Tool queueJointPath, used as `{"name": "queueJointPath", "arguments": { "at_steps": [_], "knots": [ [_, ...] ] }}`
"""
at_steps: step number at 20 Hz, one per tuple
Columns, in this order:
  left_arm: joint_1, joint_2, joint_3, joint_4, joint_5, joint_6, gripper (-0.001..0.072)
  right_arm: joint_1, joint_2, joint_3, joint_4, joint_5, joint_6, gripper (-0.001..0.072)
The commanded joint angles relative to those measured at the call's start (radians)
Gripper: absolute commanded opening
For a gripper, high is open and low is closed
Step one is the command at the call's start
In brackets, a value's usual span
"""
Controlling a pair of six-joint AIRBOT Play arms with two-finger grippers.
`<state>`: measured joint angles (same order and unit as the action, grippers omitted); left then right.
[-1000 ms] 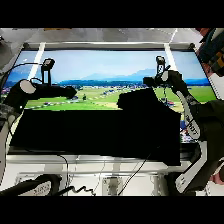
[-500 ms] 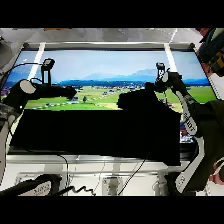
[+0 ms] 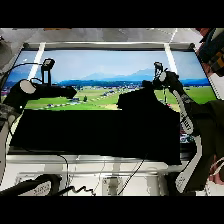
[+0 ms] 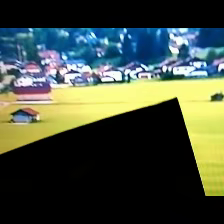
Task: Fold the clothes and pants, and hang the long-sleeved shirts on hangers.
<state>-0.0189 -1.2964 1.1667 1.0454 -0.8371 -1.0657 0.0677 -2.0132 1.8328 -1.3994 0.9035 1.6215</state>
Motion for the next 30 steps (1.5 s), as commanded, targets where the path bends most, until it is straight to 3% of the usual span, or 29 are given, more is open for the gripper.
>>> {"name": "queueJointPath", "arguments": {
  "at_steps": [1,5,9,13,15,20,23,24,25,26,27,30],
  "knots": [
    [0.0,0.001,0.0,0.0,0.0,0.0,0.0646,0.05,0.034,0.083,0.009,-0.005,-0.134,0.0015],
    [0.0,0.001,0.0,-0.012,0.0,0.0,0.0646,0.122,0.108,0.131,0.128,-0.005,-0.196,0.0016],
    [0.0,0.001,0.0,-0.046,0.0,0.0,0.0646,0.164,0.174,0.135,-0.051,0.101,-0.202,0.0015],
    [-0.023,-0.026,-0.001,-0.189,0.038,-0.017,0.0643,0.095,0.232,0.135,-0.163,0.521,-0.283,0.0015],
    [-0.079,-0.081,0.0,-0.211,0.068,-0.084,0.0543,0.031,0.249,0.129,-0.175,0.726,-0.29,0.0015],
    [-0.291,-0.222,0.03,-0.272,0.253,-0.101,0.0548,-0.131,0.438,-0.154,-0.148,0.724,-0.302,0.0015],
    [-0.372,-0.27,0.095,-0.269,0.344,-0.098,0.0548,-0.193,0.549,-0.368,-0.058,0.716,-0.308,0.0015],
    [-0.387,-0.275,0.106,-0.269,0.351,-0.097,0.0548,-0.202,0.559,-0.412,-0.051,0.671,-0.307,0.0048],
    [-0.394,-0.275,0.108,-0.269,0.352,-0.093,0.0548,-0.203,0.556,-0.429,-0.052,0.602,-0.307,0.0252],
    [-0.397,-0.275,0.108,-0.269,0.349,-0.094,0.0548,-0.2,0.547,-0.431,-0.036,0.498,-0.307,0.0556],
    [-0.397,-0.275,0.108,-0.269,0.346,-0.094,0.0548,-0.193,0.539,-0.431,0.0,0.375,-0.305,0.069],
    [-0.396,-0.275,0.108,-0.269,0.344,-0.094,0.0548,-0.144,0.488,-0.426,0.109,-0.016,-0.201,0.0687]
  ]
}}
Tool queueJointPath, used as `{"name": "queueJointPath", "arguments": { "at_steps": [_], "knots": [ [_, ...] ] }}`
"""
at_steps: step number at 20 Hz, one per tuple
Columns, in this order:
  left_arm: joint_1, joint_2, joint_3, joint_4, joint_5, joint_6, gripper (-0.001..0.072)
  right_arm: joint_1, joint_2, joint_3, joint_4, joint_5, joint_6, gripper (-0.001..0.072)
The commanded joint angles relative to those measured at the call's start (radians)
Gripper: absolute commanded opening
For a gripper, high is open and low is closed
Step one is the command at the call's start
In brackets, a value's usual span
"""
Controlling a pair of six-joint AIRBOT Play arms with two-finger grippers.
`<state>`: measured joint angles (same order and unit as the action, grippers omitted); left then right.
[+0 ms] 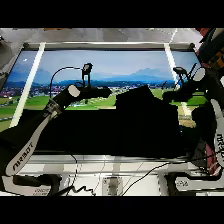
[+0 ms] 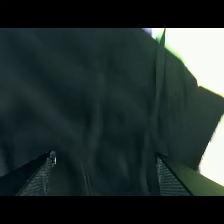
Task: Fold the clothes and pants, and hang the long-sleeved shirts on hangers.
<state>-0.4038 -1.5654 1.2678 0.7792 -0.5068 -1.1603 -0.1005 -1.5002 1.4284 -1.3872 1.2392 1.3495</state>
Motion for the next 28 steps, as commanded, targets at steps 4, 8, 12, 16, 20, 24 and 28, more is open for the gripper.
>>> {"name": "queueJointPath", "arguments": {
  "at_steps": [4,8,12,16,20,24,28],
  "knots": [
    [-0.01,0.014,0.006,0.055,-0.043,0.108,0.0548,0.09,-0.205,0.094,0.098,-0.456,0.074,0.0649],
    [-0.01,0.048,0.006,0.134,-0.047,0.122,0.0548,0.122,-0.398,0.222,0.101,-0.446,0.074,0.0652],
    [-0.009,0.053,0.006,0.137,-0.047,0.122,0.0547,0.126,-0.512,0.29,0.088,-0.472,0.087,0.0618],
    [-0.006,0.052,0.006,0.138,-0.047,0.122,0.0547,0.127,-0.554,0.307,0.071,-0.47,0.124,0.0543],
    [-0.006,0.052,0.006,0.138,-0.047,0.122,0.0547,0.127,-0.558,0.307,0.075,-0.466,0.124,0.03],
    [-0.006,0.052,0.006,0.138,-0.047,0.122,0.0547,0.131,-0.558,0.307,0.075,-0.465,0.122,0.0016],
    [-0.006,0.052,0.006,0.137,-0.047,0.122,0.0547,0.161,-0.551,0.307,0.076,-0.465,0.059,0.0015]
  ]
}}
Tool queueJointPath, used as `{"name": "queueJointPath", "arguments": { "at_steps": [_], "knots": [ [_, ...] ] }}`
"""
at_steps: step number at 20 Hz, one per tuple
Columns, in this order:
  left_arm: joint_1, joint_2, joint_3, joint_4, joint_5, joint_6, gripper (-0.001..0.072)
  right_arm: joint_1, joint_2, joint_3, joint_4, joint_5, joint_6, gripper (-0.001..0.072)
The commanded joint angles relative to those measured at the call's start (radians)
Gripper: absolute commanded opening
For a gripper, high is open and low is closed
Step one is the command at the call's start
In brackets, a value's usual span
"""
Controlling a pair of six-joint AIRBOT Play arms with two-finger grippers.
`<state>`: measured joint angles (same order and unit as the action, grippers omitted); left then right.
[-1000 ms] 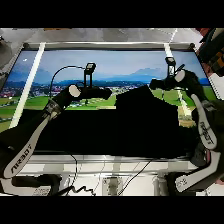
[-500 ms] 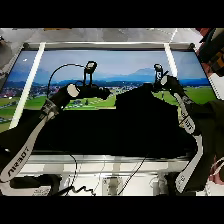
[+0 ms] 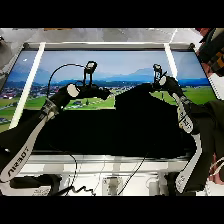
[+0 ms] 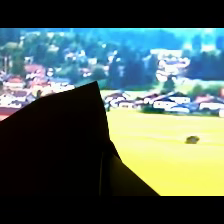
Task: Fold the clothes and pants, and hang the long-sleeved shirts on hangers.
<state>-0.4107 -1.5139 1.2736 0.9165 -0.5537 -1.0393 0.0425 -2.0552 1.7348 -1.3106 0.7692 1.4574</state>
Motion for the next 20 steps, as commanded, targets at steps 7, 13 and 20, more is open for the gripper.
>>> {"name": "queueJointPath", "arguments": {
  "at_steps": [7,13,20],
  "knots": [
    [0.001,0.0,0.001,0.0,0.0,0.001,0.0547,0.122,0.01,0.002,0.058,-0.002,-0.212,0.0324],
    [0.001,0.0,0.001,0.0,0.0,0.001,0.0547,0.129,0.011,0.002,0.135,0.009,-0.221,0.0444],
    [0.001,0.0,0.001,0.0,0.0,0.0,0.0547,0.133,0.01,0.001,0.127,0.036,-0.274,0.0632]
  ]
}}
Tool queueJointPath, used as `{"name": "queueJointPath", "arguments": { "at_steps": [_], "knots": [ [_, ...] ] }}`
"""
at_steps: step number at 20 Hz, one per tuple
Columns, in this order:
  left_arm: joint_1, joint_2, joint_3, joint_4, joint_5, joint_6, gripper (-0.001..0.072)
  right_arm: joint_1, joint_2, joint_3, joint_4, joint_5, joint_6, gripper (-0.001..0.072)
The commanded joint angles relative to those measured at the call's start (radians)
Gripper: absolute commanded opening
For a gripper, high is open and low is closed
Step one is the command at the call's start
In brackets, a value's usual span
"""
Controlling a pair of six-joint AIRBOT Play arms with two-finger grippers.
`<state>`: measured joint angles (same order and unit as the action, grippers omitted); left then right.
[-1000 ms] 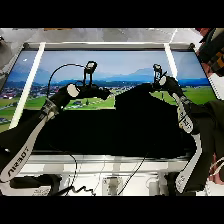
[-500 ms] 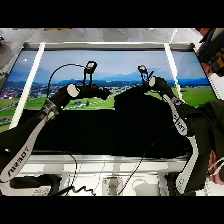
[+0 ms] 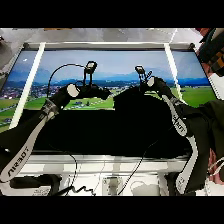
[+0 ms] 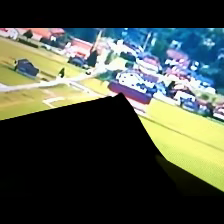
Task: Fold the clothes and pants, and hang the long-sleeved shirts on hangers.
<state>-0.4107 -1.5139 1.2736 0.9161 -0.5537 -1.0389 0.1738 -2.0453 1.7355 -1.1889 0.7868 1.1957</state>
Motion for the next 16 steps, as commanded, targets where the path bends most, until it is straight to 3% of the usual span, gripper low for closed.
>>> {"name": "queueJointPath", "arguments": {
  "at_steps": [1,2,3,4,5,11,16],
  "knots": [
    [0.001,0.0,0.001,0.0,0.0,0.0,0.0547,0.002,0.0,0.0,0.005,0.022,-0.013,0.0631],
    [0.001,0.0,0.001,0.0,0.0,0.0,0.0547,0.002,0.0,0.0,-0.011,0.018,-0.013,0.0604],
    [0.001,0.0,0.001,0.0,0.0,0.0,0.0548,0.002,0.0,0.0,-0.047,0.01,-0.012,0.0466],
    [0.001,0.0,0.001,0.0,0.0,0.0,0.0547,0.002,0.0,0.0,-0.08,0.005,-0.012,0.02],
    [0.001,0.0,0.001,0.0,0.0,0.0,0.0548,0.002,0.001,0.0,-0.099,0.003,-0.012,0.0022],
    [0.065,0.047,0.004,0.0,0.019,0.0,0.0546,0.031,0.061,0.119,-0.067,0.006,-0.012,0.0015],
    [0.171,0.146,0.003,0.0,0.011,0.0,0.0547,0.108,0.151,0.248,0.075,0.007,-0.014,0.0015]
  ]
}}
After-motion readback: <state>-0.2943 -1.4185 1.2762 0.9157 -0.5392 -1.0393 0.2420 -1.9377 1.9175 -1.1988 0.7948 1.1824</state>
